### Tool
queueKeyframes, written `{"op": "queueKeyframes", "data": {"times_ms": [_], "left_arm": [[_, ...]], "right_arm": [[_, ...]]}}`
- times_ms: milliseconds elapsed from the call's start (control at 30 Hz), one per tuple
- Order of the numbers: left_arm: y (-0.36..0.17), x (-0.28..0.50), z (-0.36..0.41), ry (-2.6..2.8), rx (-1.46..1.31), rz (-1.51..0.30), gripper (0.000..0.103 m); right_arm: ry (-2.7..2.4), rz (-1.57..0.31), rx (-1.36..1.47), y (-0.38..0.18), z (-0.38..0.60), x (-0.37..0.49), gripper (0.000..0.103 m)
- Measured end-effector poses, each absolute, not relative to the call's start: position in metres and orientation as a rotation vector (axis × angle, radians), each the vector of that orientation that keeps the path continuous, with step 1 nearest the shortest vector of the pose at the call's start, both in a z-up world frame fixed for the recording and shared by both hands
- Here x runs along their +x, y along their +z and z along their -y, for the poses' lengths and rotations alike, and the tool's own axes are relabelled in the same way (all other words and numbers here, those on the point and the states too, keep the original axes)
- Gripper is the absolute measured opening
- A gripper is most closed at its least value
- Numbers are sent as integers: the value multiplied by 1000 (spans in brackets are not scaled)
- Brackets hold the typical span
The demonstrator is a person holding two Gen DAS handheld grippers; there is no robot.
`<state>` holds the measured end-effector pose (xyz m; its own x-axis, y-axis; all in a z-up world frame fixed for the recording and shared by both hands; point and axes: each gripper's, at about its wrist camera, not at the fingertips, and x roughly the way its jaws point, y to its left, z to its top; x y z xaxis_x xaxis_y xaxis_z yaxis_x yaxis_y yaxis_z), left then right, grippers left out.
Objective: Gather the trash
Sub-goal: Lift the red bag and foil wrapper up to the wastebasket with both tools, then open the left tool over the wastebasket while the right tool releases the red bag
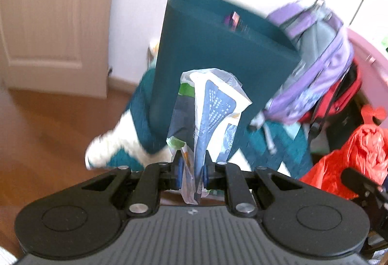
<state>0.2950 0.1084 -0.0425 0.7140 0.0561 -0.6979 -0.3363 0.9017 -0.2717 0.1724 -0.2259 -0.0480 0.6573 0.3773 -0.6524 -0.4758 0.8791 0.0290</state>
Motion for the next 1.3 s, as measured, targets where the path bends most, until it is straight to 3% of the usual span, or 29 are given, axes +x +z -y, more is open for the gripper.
{"op": "queueKeyframes", "data": {"times_ms": [400, 700, 900, 1300], "left_arm": [[85, 338, -115, 155, -277, -581, 15], [132, 391, -123, 146, -227, -525, 15], [122, 439, -129, 149, -212, -574, 15], [48, 520, -138, 166, -197, -780, 15]], "right_arm": [[491, -463, -211, 56, 182, 225, 38], [408, -366, -225, 91, 149, 291, 38], [392, -394, -244, 68, 133, 325, 38], [480, -537, -333, -15, 96, 360, 38]]}}
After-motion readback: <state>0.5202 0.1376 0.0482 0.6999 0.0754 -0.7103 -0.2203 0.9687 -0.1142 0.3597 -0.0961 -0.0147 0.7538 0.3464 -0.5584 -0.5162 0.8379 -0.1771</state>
